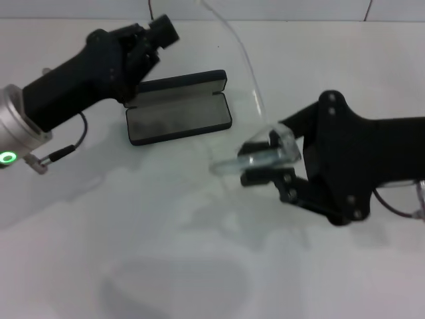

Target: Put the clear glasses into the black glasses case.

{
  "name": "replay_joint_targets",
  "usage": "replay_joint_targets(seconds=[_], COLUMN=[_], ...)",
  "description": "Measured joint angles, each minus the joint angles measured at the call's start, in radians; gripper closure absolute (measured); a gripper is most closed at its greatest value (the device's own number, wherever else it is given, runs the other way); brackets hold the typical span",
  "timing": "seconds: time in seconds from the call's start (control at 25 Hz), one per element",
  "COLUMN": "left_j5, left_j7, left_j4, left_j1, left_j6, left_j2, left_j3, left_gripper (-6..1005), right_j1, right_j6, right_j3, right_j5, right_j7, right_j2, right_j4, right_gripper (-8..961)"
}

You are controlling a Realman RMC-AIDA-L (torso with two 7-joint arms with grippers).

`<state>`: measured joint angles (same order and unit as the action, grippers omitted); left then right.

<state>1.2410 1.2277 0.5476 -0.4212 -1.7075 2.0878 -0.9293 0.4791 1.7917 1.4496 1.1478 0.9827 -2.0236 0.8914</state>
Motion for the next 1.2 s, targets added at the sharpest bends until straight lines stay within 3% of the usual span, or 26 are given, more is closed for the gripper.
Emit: replay_joint_targets(seconds=[0.44, 0.84, 1.2], left_j5=[-0.006, -0.009, -0.009], left_j7=[-0.109, -0.110, -0.102], left_j4=[0.002, 0.035, 0.095], left_j1=[-0.041, -0.047, -0.044], left_j6=[-0.016, -0.096, -0.101], left_j2=[0.001, 0.001, 0.002], left_j3=[-0.141, -0.162, -0.260], left_gripper=[943, 942, 940], right_j1=[0.070, 0.080, 0.088], right_j6=[0.028, 0.004, -0.014], right_j3=[0.077, 0.087, 0.091], right_j5=[-0.013, -0.014, -0.014], right_j7=[0.005, 0.006, 0.018], right_j2=[-0.004, -0.001, -0.001], right_j4=[-0.057, -0.092, -0.100], right_gripper=[834, 834, 834])
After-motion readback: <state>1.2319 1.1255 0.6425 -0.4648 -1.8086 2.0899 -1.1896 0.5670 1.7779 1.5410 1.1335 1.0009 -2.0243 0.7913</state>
